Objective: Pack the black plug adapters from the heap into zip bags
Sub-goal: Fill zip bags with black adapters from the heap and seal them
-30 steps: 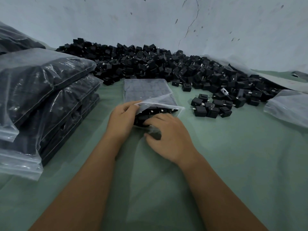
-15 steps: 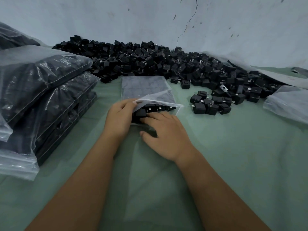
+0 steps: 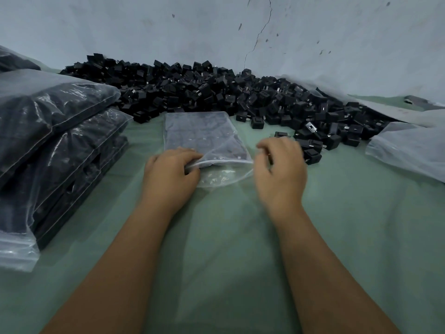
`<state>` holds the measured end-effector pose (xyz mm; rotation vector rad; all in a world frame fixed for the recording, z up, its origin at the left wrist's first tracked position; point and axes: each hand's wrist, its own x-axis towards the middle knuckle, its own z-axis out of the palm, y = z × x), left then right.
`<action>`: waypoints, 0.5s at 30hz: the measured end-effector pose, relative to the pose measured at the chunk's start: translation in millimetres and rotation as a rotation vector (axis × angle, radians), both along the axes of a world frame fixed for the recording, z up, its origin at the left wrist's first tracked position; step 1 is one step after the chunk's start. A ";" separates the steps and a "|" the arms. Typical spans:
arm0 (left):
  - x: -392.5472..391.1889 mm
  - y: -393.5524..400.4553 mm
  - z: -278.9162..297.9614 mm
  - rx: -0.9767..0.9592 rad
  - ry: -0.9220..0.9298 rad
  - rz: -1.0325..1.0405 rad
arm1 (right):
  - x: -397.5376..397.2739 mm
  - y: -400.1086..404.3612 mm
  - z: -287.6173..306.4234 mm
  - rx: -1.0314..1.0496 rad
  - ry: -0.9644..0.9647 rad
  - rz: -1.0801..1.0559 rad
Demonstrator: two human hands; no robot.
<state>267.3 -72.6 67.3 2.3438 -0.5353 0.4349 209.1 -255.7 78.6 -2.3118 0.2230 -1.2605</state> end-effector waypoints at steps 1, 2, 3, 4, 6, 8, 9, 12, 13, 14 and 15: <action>-1.2 -1.2 -0.5 0.028 -0.041 0.022 | 1.9 -13.1 -1.1 0.069 0.060 -0.039; -2.6 -2.9 -0.3 0.039 -0.073 0.030 | 4.3 -24.4 -2.9 0.113 0.146 -0.050; -4.0 -5.0 0.2 0.040 -0.096 0.024 | 6.2 -32.3 -5.1 0.124 0.243 -0.042; -5.4 -7.3 0.4 0.037 -0.108 0.008 | 8.3 -36.9 -7.8 0.104 0.348 -0.034; -8.1 -11.7 1.2 0.017 -0.089 -0.017 | 12.7 -37.6 -14.2 -0.024 0.542 -0.037; -9.0 -13.2 1.0 -0.035 -0.037 -0.007 | 15.6 -35.7 -19.5 -0.154 0.586 -0.051; -9.0 -13.2 0.5 -0.076 -0.006 0.001 | 15.7 -35.6 -20.1 -0.173 0.547 -0.064; -8.1 -12.1 1.2 -0.227 0.097 0.020 | 15.3 -38.0 -18.9 -0.110 0.463 -0.121; -7.7 -12.2 1.6 -0.279 0.117 0.029 | 15.3 -39.1 -19.2 -0.096 0.480 -0.140; -7.2 -12.3 2.0 -0.327 0.125 0.040 | 15.5 -40.0 -19.9 -0.092 0.501 -0.159; -6.6 -12.4 2.8 -0.366 0.128 0.050 | 15.7 -40.5 -20.2 -0.093 0.517 -0.178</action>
